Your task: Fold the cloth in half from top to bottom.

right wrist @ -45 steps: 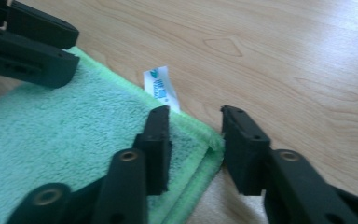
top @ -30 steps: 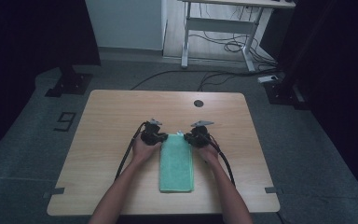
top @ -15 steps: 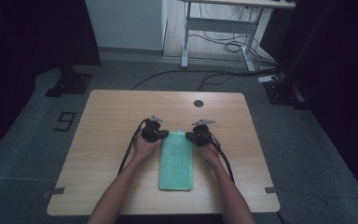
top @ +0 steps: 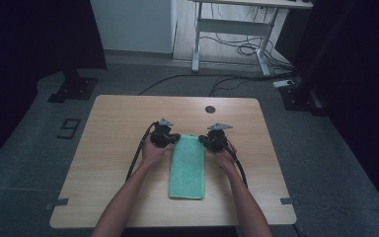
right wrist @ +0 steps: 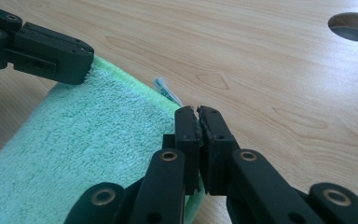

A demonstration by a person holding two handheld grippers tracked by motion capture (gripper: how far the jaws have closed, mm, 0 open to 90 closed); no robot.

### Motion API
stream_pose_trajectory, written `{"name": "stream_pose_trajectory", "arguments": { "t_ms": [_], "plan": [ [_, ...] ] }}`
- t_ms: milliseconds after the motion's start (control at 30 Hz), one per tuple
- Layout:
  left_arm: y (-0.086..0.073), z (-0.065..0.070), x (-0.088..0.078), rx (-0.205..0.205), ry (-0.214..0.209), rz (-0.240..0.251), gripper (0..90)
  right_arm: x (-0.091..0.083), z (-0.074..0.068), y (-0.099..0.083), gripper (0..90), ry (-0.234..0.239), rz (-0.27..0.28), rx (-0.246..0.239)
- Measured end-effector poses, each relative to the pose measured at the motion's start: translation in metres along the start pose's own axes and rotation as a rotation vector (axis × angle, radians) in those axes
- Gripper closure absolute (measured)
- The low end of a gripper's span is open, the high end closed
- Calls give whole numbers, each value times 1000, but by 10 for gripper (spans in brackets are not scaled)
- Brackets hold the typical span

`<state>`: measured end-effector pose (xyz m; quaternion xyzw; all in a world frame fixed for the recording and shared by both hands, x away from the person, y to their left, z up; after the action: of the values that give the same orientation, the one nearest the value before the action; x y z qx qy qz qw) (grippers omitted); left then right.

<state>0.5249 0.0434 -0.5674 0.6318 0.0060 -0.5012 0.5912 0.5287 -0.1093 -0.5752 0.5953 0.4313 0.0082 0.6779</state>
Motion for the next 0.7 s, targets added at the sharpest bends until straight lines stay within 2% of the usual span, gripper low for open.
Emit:
{"name": "stream_pose_trajectory", "arguments": {
  "t_ms": [300,467,567,700],
  "plan": [
    [-1,0,-4,-2,-6,4,877,-1,-3,2,863,7,5,-6],
    [10,6,-18,26,-9,38,877,-12,-4,12,863,13,44,-11],
    [11,9,-22,43,-2,42,876,-16,-6,14,862,15,51,-16],
    [11,11,-25,45,-1,51,875,-22,-9,16,861,22,66,-25]
  ]
}}
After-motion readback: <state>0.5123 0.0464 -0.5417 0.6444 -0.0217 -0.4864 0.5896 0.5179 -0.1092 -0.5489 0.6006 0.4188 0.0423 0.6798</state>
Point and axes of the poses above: each handheld gripper's, and its own axes: x roughly forward along the jaws, y roughly out of its top, z roughly to its right, the point moved 8 cm from there along x, roughly forward along the jaws, and after that the axes turned 2 degrees about -x, right-handed, at the moved point
